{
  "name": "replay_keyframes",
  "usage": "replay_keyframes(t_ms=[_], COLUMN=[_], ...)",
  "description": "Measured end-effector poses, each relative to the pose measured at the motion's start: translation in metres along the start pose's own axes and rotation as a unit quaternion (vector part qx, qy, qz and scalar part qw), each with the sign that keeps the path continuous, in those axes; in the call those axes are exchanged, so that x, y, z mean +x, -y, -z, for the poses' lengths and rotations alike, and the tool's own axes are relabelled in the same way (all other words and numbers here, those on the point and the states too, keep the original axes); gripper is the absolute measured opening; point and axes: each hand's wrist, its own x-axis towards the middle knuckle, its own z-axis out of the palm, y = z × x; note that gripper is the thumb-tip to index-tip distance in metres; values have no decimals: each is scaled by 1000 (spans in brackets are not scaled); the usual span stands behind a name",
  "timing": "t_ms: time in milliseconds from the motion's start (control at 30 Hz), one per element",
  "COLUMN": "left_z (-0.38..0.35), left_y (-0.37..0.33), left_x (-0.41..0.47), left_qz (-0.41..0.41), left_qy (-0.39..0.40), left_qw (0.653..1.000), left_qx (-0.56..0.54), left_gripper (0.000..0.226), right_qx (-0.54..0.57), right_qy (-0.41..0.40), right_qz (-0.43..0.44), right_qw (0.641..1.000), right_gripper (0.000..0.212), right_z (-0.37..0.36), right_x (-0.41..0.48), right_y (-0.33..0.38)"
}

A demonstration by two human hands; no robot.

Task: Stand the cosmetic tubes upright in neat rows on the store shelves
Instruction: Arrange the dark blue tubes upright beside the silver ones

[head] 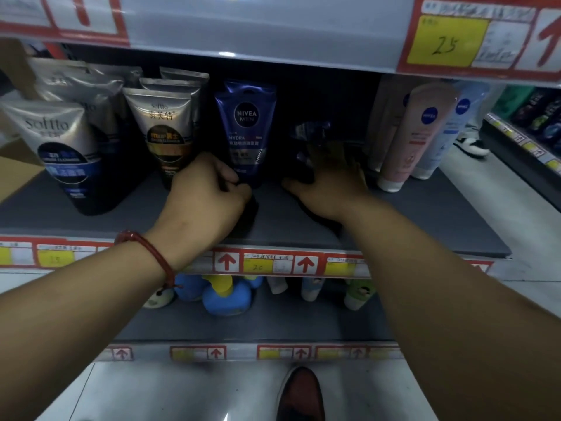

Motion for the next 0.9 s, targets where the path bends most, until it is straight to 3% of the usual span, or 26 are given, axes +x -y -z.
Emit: replay_keyframes(t_ms=[167, 400, 633, 800, 900], left_z=[1, -11, -36, -40, -42], left_y=[-16, -20, -15, -11, -11], left_x=[-18, -18, -9, -9, -9], left_qz=[-108, -234, -272, -288, -284], left_qy=[49, 110, 112, 93, 90], left_qw=[993, 965, 954, 952, 953], left_qx=[-29, 33, 55, 54, 56], left_gripper=[15, 21, 23, 21, 22], right_qx=[28, 88, 5, 21, -1], right_qy=[24, 41, -43, 4, -36], right_qz=[11, 20, 9, 57, 57], right_qw=[999, 995, 999, 998, 998], right_gripper=[88, 89, 75, 68, 54], right_z=[4, 6, -1, -6, 3], right_x=[-9, -23, -9, -13, -19], right_y=[1, -13, -22, -21, -23])
